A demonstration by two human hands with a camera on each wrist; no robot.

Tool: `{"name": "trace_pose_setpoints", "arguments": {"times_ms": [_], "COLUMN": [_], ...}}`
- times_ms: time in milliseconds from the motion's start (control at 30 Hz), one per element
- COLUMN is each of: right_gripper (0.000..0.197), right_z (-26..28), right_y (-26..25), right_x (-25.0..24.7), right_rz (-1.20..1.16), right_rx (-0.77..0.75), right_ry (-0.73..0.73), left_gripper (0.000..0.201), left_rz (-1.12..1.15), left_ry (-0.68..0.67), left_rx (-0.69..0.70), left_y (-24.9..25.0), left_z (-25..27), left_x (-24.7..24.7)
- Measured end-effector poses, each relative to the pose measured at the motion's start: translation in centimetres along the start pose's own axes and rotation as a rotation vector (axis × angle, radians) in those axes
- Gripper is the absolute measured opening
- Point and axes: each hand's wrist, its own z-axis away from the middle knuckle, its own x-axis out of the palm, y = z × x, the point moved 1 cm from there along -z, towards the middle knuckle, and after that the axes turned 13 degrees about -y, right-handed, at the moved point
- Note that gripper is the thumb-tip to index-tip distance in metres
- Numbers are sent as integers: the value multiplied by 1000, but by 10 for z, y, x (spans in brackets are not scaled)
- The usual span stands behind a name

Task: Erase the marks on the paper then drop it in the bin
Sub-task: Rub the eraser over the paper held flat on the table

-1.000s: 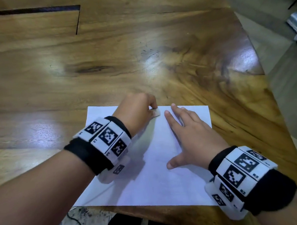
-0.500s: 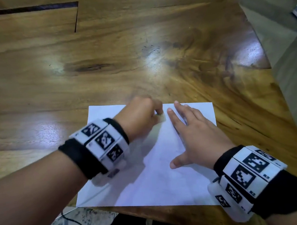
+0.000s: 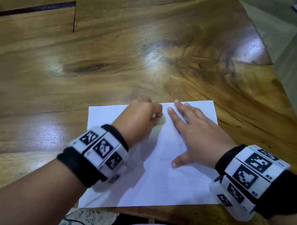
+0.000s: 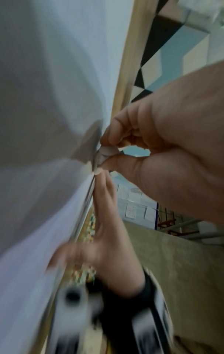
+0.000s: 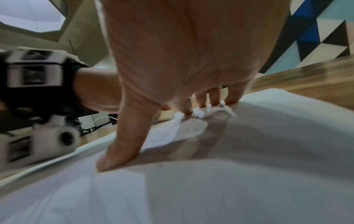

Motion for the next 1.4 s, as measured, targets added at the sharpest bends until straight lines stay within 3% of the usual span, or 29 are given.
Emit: {"name": "trace_pose_setpoints", "arguments": {"times_ms": [100,200,400,667,767,900,1067,1167,1300,1400], "right_gripper": [132,132,130,131,131,130,131,131,131,131], "right_z": [-1,-1,1,0,0,1,-1,-1,0,0], "right_y": [0,0,0,0,-1,-2,-1,-1,-1,-1], "right_x": [1,1,0,1,0,-1,0,0,-1,0], "right_rz": [-8,1,5,-2,15,17,5,-4,8,11], "right_rx": [-1,-4,-2,-4,-3,6,-1,0,4,5], "right_ry": [4,2,-4,1,4,-3,4,-4,-7,-9], "left_gripper": [18,8,8,5,8,10,21,6,17,15], "left_rz": [-5,21,17,4,-16,-18,-27,15,-23,-36], "left_ry": [-120,-209,28,-179,-100,-4,-200,-282,-75,-38], "left_rx": [106,113,-37,140,104,-64,143,127,17,-20], "left_y": [9,8,-2,13,7,-3,19,15,2,-2], "left_z": [38,49,-15,39,13,-18,36,48,5,-13], "left_x": [17,20,-9,21,9,-6,16,20,-8,-16]}}
